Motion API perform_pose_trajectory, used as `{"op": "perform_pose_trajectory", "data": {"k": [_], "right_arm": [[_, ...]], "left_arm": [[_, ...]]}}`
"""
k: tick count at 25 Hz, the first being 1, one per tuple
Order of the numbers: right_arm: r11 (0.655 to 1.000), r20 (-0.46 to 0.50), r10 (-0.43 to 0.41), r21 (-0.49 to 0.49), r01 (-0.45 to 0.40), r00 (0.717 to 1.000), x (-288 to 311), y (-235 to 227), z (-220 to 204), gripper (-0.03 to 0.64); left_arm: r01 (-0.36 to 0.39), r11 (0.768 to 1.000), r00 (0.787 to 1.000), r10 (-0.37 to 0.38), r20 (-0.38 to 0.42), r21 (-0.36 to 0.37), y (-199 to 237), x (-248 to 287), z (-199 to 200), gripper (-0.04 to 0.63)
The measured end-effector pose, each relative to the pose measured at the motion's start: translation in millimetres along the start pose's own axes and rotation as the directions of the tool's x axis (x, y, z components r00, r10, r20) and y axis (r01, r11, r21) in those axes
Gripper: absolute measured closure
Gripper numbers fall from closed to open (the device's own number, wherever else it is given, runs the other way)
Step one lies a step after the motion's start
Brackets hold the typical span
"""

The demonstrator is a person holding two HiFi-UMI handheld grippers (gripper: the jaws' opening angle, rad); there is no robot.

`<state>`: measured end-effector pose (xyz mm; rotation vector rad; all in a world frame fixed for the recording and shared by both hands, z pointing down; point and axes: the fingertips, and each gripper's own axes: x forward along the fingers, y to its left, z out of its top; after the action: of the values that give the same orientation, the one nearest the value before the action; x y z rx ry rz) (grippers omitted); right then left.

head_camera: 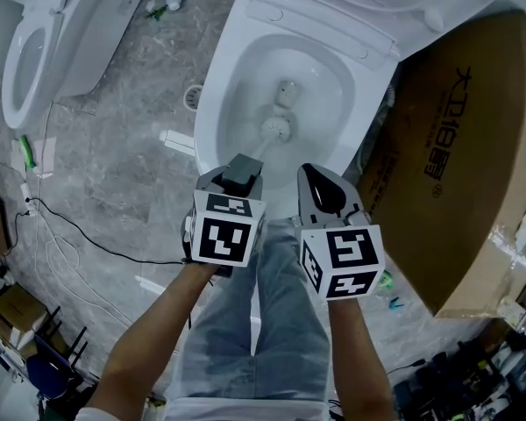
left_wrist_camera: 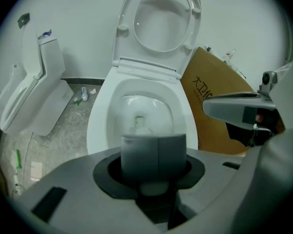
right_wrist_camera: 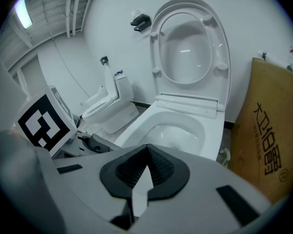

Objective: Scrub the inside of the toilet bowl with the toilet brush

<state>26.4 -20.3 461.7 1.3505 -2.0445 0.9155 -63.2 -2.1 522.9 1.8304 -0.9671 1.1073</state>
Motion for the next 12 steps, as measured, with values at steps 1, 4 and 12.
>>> {"op": "perform_pose_trajectory", "data": {"k": [1, 4, 12], "right_arm": [[1.000, -0.001, -0.001, 0.001, 0.001, 1.000, 0, -1, 0, 0.614], [1.000, -0.002, -0.004, 0.003, 0.004, 1.000, -1, -3, -1, 0.615], [1.000, 0.001, -0.018, 0.008, 0.018, 1.000, -1, -12, 0, 0.614]], "left_arm": [[0.003, 1.000, 1.000, -0.003, 0.002, -0.002, -2, 1, 1, 0.439], [0.009, 1.000, 1.000, -0.009, 0.008, -0.005, -7, 3, 5, 0.439], [0.032, 0.999, 0.999, -0.031, 0.041, -0.004, -21, 12, 28, 0.439]]}}
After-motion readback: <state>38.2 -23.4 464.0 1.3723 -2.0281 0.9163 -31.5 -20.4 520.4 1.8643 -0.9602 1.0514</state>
